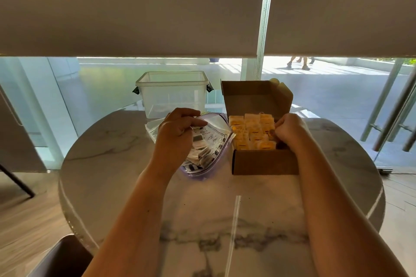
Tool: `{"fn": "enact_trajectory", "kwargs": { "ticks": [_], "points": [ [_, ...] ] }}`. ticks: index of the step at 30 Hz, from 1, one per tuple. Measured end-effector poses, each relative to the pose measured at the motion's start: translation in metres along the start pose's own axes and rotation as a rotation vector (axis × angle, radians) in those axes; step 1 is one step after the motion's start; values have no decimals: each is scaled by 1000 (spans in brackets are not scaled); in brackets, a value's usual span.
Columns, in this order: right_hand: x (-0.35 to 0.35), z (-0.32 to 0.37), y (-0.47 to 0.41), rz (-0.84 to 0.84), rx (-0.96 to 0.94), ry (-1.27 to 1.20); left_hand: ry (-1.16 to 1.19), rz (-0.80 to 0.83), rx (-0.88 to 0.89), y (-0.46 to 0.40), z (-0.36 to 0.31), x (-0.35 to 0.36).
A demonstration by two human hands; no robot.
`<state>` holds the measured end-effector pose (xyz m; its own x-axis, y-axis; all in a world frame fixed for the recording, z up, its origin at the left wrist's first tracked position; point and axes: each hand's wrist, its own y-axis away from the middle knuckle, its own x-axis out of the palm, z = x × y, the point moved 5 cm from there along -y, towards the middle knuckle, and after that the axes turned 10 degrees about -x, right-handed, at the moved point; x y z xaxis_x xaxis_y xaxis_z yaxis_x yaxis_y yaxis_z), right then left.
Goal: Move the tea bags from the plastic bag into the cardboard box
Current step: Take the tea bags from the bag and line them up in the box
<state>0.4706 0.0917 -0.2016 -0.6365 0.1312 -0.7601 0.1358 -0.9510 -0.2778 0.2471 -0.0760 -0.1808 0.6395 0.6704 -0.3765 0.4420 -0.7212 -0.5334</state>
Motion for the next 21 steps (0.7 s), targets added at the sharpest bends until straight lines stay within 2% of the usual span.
{"fn": "enact_trajectory", "kwargs": {
  "ticks": [3,6,7,9,11,13,16,21],
  "points": [
    [-8,0,0,-112,-44,27,23,-1,-7,0,1,0],
    [-28,25,19,-299,-271,-88,20,-1,4,-1,1,0],
    [-30,41,29,-283,-366,-170,19,-2,11,-1,1,0],
    [-26,77,53,-67,-522,-359,19,-3,19,-1,3,1],
    [-7,105,74,238,-554,-446,24,-5,31,-1,5,1],
    [17,121,86,381,-597,-326,41,-7,47,-1,6,0],
    [51,134,93,373,-752,11,52,-3,43,-1,6,-1],
    [85,141,95,398,-749,306,71,11,17,-2,7,-1]
  ]
}}
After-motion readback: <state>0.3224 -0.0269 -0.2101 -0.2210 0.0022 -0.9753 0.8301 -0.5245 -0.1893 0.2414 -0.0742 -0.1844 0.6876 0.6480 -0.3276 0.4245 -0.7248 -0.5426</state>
